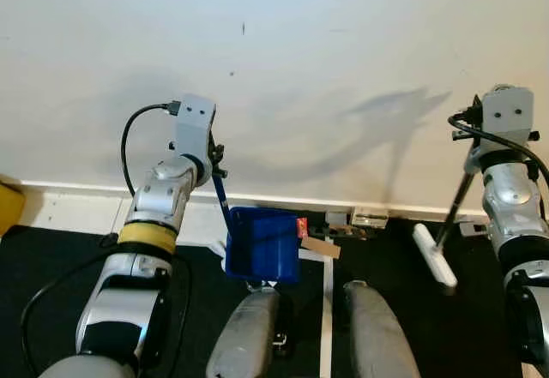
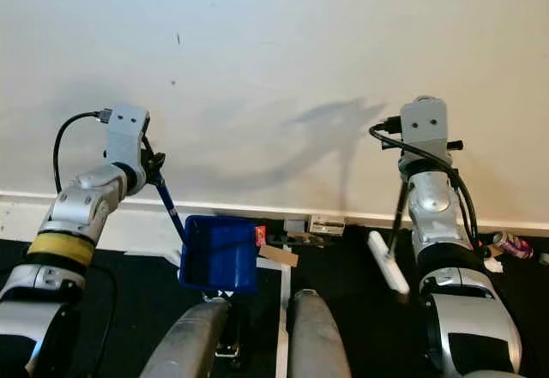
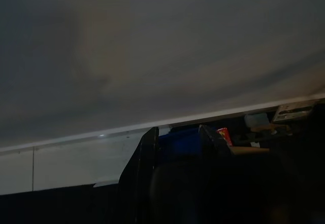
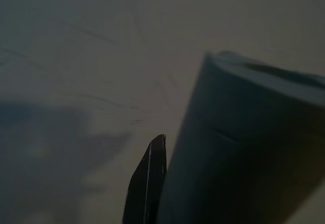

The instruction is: Sweep floor

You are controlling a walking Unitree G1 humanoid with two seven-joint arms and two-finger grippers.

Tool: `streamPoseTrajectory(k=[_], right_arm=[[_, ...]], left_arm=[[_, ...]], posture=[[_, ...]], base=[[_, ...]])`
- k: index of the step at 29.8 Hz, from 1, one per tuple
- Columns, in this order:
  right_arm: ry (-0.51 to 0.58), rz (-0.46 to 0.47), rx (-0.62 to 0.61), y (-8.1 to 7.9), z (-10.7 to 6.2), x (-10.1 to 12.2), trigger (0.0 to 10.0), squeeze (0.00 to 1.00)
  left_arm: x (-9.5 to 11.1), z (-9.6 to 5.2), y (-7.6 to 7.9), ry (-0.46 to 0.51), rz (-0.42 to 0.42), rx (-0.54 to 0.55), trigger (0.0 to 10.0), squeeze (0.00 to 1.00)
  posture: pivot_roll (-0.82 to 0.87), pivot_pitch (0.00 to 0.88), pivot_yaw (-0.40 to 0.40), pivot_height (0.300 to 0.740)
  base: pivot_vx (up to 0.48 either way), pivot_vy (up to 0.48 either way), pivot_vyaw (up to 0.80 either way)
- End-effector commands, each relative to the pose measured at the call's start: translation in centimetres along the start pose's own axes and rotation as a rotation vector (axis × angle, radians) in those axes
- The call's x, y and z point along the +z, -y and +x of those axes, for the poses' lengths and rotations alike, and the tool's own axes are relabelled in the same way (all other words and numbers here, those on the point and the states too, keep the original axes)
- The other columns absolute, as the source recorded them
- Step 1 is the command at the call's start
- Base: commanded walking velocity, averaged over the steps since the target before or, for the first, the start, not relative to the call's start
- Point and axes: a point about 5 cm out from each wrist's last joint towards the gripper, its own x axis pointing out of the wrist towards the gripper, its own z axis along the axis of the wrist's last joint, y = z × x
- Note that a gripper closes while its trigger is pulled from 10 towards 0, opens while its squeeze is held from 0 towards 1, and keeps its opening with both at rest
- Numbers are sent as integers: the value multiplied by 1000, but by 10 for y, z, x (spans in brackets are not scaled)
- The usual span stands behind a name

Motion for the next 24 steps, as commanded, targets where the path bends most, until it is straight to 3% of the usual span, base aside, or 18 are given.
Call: streamPoseTrajectory(k=[1,13,24], right_arm=[[37,-21,15,-6,3,5,10000,0],[25,-24,10,-14,9,8,10000,0],[-59,149,-16,-17,7,-2,10000,0]], left_arm=[[-15,-3,-2,-60,13,-8,10000,0],[-13,-11,-2,-45,18,-23,10000,0],[-5,-29,-8,-10,14,-48,10000,0]], posture=[[79,200,97,740],[122,223,113,740],[185,259,132,740]], base=[[0,0,0],[0,0,0],[0,0,0]])
